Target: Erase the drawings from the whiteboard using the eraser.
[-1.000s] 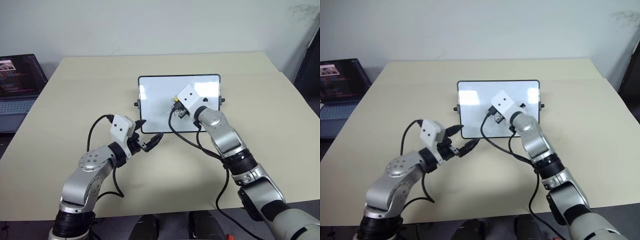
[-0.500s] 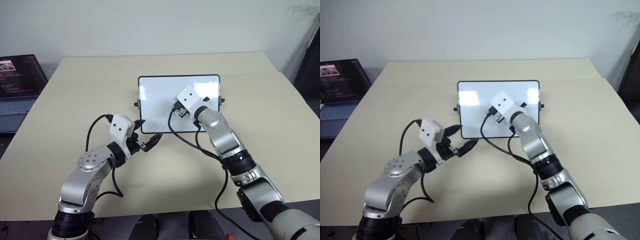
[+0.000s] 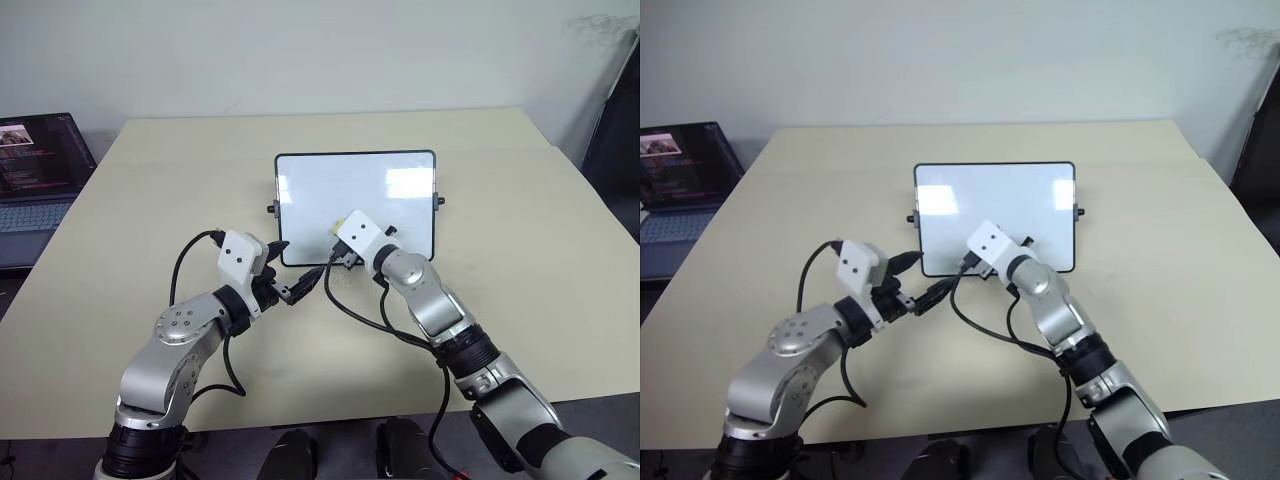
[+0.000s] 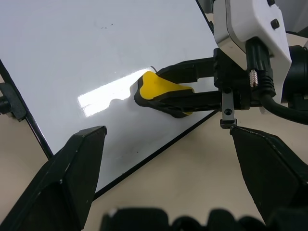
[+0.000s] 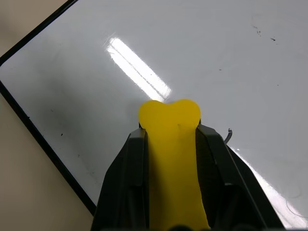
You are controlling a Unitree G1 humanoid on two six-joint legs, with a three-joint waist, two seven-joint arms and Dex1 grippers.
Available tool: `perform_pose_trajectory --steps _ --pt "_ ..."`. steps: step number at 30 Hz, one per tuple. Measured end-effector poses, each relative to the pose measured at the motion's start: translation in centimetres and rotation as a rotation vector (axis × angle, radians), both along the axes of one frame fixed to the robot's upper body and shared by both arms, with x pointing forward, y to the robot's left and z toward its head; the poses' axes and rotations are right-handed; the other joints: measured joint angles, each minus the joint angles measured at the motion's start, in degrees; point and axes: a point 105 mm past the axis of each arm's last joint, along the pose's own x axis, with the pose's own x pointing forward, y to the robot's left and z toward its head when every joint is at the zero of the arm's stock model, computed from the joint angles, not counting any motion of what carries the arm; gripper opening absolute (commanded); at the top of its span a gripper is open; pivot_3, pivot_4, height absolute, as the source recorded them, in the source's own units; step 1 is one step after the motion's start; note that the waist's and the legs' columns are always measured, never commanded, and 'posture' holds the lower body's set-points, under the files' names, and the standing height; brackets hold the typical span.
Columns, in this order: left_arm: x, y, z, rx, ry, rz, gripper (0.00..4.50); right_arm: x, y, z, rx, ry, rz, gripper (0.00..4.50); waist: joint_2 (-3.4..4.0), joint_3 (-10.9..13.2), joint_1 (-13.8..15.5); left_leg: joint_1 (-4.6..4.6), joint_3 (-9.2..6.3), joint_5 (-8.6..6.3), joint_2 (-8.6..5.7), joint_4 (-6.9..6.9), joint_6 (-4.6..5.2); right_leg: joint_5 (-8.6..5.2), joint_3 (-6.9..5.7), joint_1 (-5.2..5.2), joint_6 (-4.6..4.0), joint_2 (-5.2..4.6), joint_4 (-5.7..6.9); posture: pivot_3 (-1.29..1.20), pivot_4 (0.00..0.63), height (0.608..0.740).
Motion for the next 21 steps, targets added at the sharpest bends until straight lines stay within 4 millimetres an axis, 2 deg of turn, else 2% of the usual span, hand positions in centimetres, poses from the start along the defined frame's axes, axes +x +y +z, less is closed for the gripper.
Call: perform_pose_trajectory --steps 4,8,14,16,18,21 --pt "0.0 0.0 0.0 0.0 0.0 -0.001 4.5 -0.2 -0.1 -0.1 0.002 0.008 0.004 0.98 0.0 0.0 0.02 -0.02 -0.01 0.0 0.0 -0.01 0.0 0.0 0.0 -0.01 0.0 0.0 -0.01 0.0 0.15 0.74" --pt "0.0 -0.1 0.1 0.0 -0.003 -0.006 4.5 -0.1 -0.8 0.7 0.052 0.016 -0.018 0.98 0.0 0.01 0.33 -0.15 -0.04 0.01 -0.01 -0.01 -0.02 0.01 -0.02 -0.11 0.0 -0.01 -0.01 0.0 0.15 0.74" --pt "0.2 -0.2 0.2 -0.002 -0.007 -0.014 4.5 0.4 -2.5 6.1 0.242 -0.105 -0.075 0.98 0.0 0.02 0.39 -0.25 -0.01 0.1 0.0 -0.07 -0.21 0.0 0.02 -0.27 0.0 -0.1 -0.08 0.0 0.15 0.74" --pt "0.2 -0.4 0.4 -0.009 -0.011 -0.019 4.5 0.5 -2.9 7.4 0.284 -0.147 -0.083 0.98 0.0 0.02 0.39 -0.26 -0.01 0.1 0.01 -0.1 -0.21 0.0 0.01 -0.27 0.0 -0.1 -0.12 0.0 0.15 0.74" --pt "0.2 -0.6 0.3 -0.011 -0.01 -0.024 4.5 0.7 -3.2 7.7 0.293 -0.169 -0.098 0.98 0.0 0.02 0.38 -0.27 0.01 0.1 0.01 -0.11 -0.21 0.0 0.03 -0.28 0.0 -0.1 -0.13 0.0 0.15 0.74" --pt "0.4 -0.5 0.3 -0.012 -0.006 -0.024 4.5 1.3 -3.5 6.7 0.26 -0.149 -0.124 0.98 0.0 0.02 0.42 -0.27 0.01 0.1 0.0 -0.1 -0.21 0.0 0.02 -0.28 0.0 -0.1 -0.12 0.0 0.15 0.74"
